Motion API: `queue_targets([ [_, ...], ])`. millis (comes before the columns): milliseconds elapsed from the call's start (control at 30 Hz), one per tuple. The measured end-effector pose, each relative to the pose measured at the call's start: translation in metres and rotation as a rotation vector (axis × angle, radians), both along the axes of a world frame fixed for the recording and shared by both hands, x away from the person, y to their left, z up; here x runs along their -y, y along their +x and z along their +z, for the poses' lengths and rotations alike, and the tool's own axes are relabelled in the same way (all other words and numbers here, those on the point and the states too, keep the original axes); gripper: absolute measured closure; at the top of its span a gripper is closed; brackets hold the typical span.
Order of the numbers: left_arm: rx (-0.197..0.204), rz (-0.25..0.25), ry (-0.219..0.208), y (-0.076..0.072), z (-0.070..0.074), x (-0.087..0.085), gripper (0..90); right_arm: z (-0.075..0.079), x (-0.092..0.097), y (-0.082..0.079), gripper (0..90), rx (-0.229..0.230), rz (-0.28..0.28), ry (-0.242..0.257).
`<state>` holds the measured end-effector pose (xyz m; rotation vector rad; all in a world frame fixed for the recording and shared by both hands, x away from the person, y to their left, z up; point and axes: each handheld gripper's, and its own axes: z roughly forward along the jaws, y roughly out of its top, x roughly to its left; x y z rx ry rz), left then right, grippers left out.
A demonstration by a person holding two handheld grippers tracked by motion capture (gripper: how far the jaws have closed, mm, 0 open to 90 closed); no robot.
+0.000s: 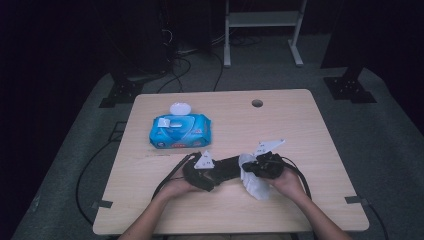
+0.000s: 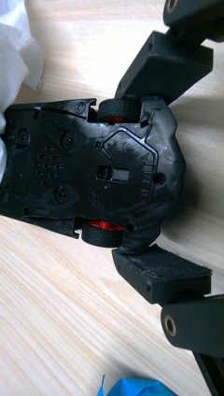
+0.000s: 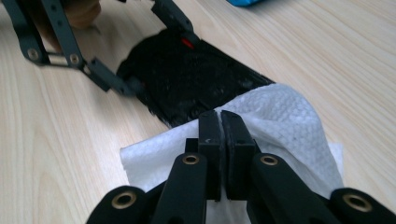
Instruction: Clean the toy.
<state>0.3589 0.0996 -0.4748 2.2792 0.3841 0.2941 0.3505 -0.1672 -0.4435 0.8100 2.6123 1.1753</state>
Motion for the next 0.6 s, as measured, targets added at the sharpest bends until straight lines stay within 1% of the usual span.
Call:
queue_targets([
  [33, -0.033, 0.008, -0.008, 0.002, 0.001, -0.001, 22.6, -0.001, 0.001, -0.001, 86.6, 0.005, -0.001, 0.000],
  [67, -0.080, 0.024, -0.032, 0.005, 0.000, -0.002, 20.1, -0.003, 0.002, -0.001, 86.4, 0.001, -0.004, -0.002],
  [100, -0.132, 0.033, -0.058, 0.008, 0.000, -0.004, 18.5, -0.004, 0.003, -0.001, 86.4, 0.005, -0.002, 0.009],
  [133, -0.171, 0.049, -0.088, 0.010, 0.001, -0.006, 18.5, -0.004, 0.003, -0.002, 86.4, 0.007, -0.005, 0.012],
  [267, -0.256, 0.073, -0.186, 0.017, 0.001, -0.012, 17.6, -0.004, 0.001, -0.005, 86.5, 0.041, 0.019, -0.015],
  [300, -0.278, 0.078, -0.206, 0.019, 0.001, -0.013, 18.3, -0.005, 0.001, -0.005, 86.5, 0.039, 0.025, -0.010],
  [333, -0.293, 0.084, -0.219, 0.020, 0.000, -0.015, 20.5, -0.005, 0.001, -0.005, 86.5, 0.037, 0.031, -0.005],
  [400, -0.304, 0.091, -0.218, 0.022, -0.001, -0.015, 28.5, -0.006, 0.002, -0.007, 86.5, 0.038, 0.038, -0.001],
  [433, -0.315, 0.092, -0.224, 0.022, -0.002, -0.016, 29.4, -0.007, 0.002, -0.008, 86.5, 0.047, 0.039, -0.002],
  [500, -0.320, 0.089, -0.226, 0.021, -0.001, -0.016, 31.2, -0.007, 0.002, -0.008, 86.5, 0.054, 0.038, -0.003],
  [533, -0.320, 0.084, -0.229, 0.020, -0.001, -0.016, 33.7, -0.007, 0.002, -0.008, 86.5, 0.053, 0.037, -0.002],
  [600, -0.312, 0.094, -0.229, 0.019, -0.001, -0.016, 35.2, -0.007, 0.002, -0.009, 86.5, 0.053, 0.030, 0.002],
])
